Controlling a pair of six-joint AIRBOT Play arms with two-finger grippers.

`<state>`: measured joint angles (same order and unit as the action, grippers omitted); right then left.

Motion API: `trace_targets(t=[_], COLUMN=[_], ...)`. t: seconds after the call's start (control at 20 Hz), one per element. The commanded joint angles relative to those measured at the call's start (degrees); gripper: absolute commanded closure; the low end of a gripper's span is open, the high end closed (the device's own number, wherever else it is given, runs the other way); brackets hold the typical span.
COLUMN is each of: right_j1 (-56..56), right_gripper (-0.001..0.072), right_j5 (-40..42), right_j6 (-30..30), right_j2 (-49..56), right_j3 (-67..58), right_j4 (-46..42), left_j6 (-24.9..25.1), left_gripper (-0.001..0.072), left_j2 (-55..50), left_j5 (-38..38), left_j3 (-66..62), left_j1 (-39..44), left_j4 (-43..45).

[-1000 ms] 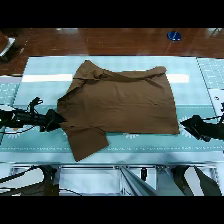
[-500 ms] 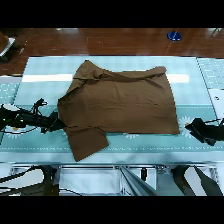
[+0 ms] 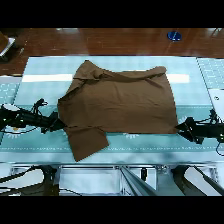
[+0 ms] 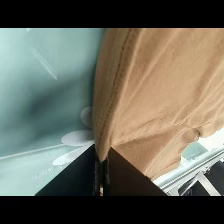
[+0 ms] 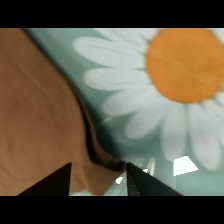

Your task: Fold the shirts.

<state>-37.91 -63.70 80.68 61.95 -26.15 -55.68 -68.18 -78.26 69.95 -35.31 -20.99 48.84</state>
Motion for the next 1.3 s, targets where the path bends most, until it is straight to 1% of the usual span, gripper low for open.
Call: trace_targets(t=[0.0,0.05,0.1,0.15,0.2,0.35,0.45,0.5,0.55,0.6,0.7,0.8,0.85,0.95,1.1,1.25], right_j1=[3.5,5.3,7.1,9.0,10.6,14.7,17.5,18.8,19.9,20.7,21.0,20.9,20.9,20.9,20.9,20.9], right_gripper=[0.0304,0.0312,0.0408,0.0591,0.0689,0.0689,0.0689,0.0689,0.0689,0.0689,0.0689,0.0689,0.0689,0.0689,0.0689,0.0689], right_j5=[3.3,3.5,3.6,3.5,2.9,-3.6,-6.1,-6.6,-6.7,-6.7,-6.5,-6.6,-6.6,-6.7,-7.5,-11.3], right_j6=[-2.1,-2.2,-2.5,-2.9,-4.8,-5.0,-2.7,-1.7,-1.2,-0.6,1.0,3.0,3.4,3.4,5.1,5.9], right_j2=[4.3,5.2,5.7,5.9,5.8,5.8,5.3,4.9,4.5,3.8,2.3,-0.4,-2.5,-7.8,-16.4,-22.6], right_j3=[-0.8,-1.6,-2.5,-4.0,-5.9,-17.7,-29.5,-36.5,-43.1,-50.2,-62.9,-72.6,-76.3,-79.8,-80.2,-80.2], right_j4=[4.5,5.3,6.2,6.5,7.4,8.9,8.9,8.8,8.7,8.5,6.4,1.2,-1.1,-5.2,-10.5,-12.7], left_j6=[0.0,0.0,0.1,0.7,1.4,3.5,5.7,6.0,6.0,6.0,5.9,4.9,3.9,1.9,-0.2,-4.9], left_gripper=[0.0685,0.0685,0.0685,0.0685,0.0684,0.0685,0.0685,0.0685,0.0685,0.0685,0.0685,0.0685,0.0685,0.0685,0.0685,0.0685], left_j2=[0.0,0.0,0.0,0.1,0.4,3.3,6.8,8.7,10.4,12.1,15.1,18.0,19.7,23.9,32.5,41.0], left_j5=[-0.5,-0.5,-0.5,-0.4,-0.2,1.6,1.5,0.8,-0.5,-2.4,-5.6,-7.6,-8.3,-9.3,-10.2,-9.4], left_j3=[0.0,-0.1,-0.2,-0.8,-1.8,-8.9,-16.7,-21.6,-26.5,-32.2,-42.9,-51.6,-54.8,-59.1,-60.2,-60.1], left_j1=[0.1,0.1,0.1,0.1,0.0,0.0,0.0,0.0,0.0,0.0,-0.4,-1.4,-2.3,-4.3,-8.2,-8.9], left_j4=[-0.1,-0.1,-0.5,-1.4,-3.0,-13.3,-23.8,-28.8,-32.0,-33.1,-32.7,-31.4,-29.4,-23.1,-12.6,-0.6])
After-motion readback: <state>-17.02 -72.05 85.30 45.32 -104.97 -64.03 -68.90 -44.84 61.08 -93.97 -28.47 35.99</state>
